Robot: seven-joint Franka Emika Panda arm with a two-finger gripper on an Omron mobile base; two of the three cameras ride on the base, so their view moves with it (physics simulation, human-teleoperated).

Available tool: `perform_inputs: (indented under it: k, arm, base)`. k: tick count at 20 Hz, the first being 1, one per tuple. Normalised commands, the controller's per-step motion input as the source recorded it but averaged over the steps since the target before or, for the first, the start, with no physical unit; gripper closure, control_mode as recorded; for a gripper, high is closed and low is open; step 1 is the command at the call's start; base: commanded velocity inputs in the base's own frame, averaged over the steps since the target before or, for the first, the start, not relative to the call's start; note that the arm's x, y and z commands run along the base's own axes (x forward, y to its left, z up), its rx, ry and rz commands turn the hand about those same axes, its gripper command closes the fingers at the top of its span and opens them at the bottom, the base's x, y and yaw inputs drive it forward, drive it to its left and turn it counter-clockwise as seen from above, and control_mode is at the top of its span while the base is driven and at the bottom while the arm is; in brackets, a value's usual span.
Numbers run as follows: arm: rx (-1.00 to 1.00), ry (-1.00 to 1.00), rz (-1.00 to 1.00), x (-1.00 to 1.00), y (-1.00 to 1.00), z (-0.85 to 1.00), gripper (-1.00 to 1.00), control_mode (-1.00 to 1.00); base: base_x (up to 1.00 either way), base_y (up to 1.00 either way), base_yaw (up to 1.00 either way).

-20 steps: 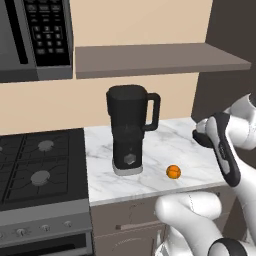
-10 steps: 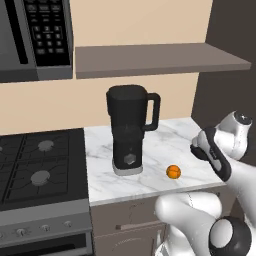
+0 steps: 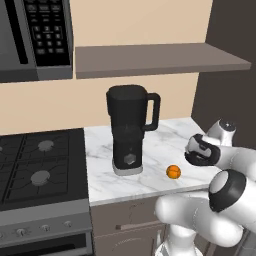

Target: Open the blender lid, put the orange in the blender, close the lid, and start the blender.

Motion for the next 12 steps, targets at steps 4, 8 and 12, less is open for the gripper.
perform_inputs:
  k: [4, 8, 12]
  arm:
    - [0.0, 0.0, 0.0, 0.11, -0.2, -0.26, 1.0, -1.0]
    - [0.0, 0.03, 0.0, 0.36, -0.04, -0.51, 1.0, -1.0]
    - [-0.01, 0.04, 0.0, 0.33, -0.01, -0.39, 1.0, -1.0]
  base:
    - [0.0, 0.0, 0.0]
    - [0.0, 0.0, 0.0]
    - [0.0, 0.0, 0.0]
